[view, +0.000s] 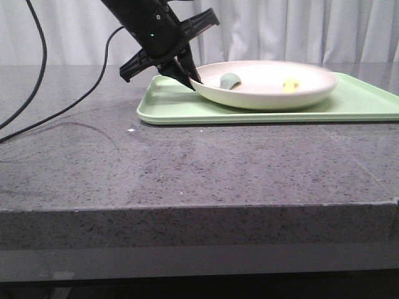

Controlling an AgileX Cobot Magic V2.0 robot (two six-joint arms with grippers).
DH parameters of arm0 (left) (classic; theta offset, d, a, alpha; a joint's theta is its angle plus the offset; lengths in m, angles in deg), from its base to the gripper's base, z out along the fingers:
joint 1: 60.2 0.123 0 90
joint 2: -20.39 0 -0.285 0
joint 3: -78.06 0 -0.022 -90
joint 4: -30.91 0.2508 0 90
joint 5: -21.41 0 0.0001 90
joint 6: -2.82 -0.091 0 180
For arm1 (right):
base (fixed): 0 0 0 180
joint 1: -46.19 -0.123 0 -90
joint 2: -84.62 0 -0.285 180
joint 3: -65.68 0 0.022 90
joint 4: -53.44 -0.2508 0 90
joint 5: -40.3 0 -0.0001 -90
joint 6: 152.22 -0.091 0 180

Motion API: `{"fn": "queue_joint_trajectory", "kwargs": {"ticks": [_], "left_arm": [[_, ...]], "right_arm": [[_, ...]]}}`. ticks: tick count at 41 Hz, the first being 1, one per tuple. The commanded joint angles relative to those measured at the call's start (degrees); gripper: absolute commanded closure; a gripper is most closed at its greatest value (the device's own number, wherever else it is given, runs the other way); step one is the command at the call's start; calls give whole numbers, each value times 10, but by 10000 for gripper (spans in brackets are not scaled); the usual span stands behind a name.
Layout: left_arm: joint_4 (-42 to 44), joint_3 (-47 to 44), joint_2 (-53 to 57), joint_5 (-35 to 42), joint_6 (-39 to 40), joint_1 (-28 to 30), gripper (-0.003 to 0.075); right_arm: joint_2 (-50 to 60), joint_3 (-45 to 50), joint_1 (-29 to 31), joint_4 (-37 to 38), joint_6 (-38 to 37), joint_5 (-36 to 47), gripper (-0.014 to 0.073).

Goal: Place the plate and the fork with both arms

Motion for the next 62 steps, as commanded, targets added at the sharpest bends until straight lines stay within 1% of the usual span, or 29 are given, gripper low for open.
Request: {"fn": "queue_joint_trajectory", "kwargs": {"ticks": [1, 5, 9, 13, 20, 22, 23, 25, 31, 32, 34, 38, 43, 46, 51, 56, 62], "left_arm": [[-12, 22, 42, 33, 10, -9, 570], [-12, 22, 42, 33, 6, -9, 467], [-8, 23, 55, 24, -24, -4, 409], [10, 23, 86, 17, -44, 4, 403], [103, 23, 146, 6, -51, 15, 407], [125, 23, 158, -4, -51, 18, 423], [134, 23, 163, -11, -51, 19, 446], [148, 23, 171, -22, -51, 19, 505], [194, 19, 190, -42, -50, 20, 724], [201, 16, 196, -43, -50, 20, 738], [212, 2, 209, -42, -47, 20, 738], [223, -51, 245, -21, -46, 24, 738], [224, -139, 305, 32, -46, 48, 738], [224, -199, 346, 54, -46, 74, 738], [231, -294, 412, 68, -56, 120, 738], [245, -386, 487, 104, -64, 152, 738], [276, -491, 576, 167, -65, 163, 738]], "right_arm": [[-3, -21, 2, 0, 3, 45, -9], [-3, -21, 2, 0, 3, 45, -9], [-3, -21, 2, 0, 3, 47, -9], [-3, -21, 2, 0, 3, 51, -9], [-3, -21, 2, 0, 3, 51, -9], [-3, -21, 2, 0, 3, 51, -9], [-3, -21, 2, 0, 3, 50, -9], [-3, -21, 2, 0, 3, 50, -9], [-3, -21, 2, 0, 3, 49, -9], [-3, -21, 2, 0, 3, 49, -9], [-3, -21, 2, 0, 3, 49, -9], [-3, -21, 2, 0, 3, 48, -9], [-3, -21, 2, 0, 3, 48, -9], [-3, -21, 2, 0, 3, 48, -9], [-3, -21, 2, 0, 3, 48, -9], [-3, -21, 2, 0, 3, 48, -9], [-3, -21, 2, 0, 3, 50, -9]]}}
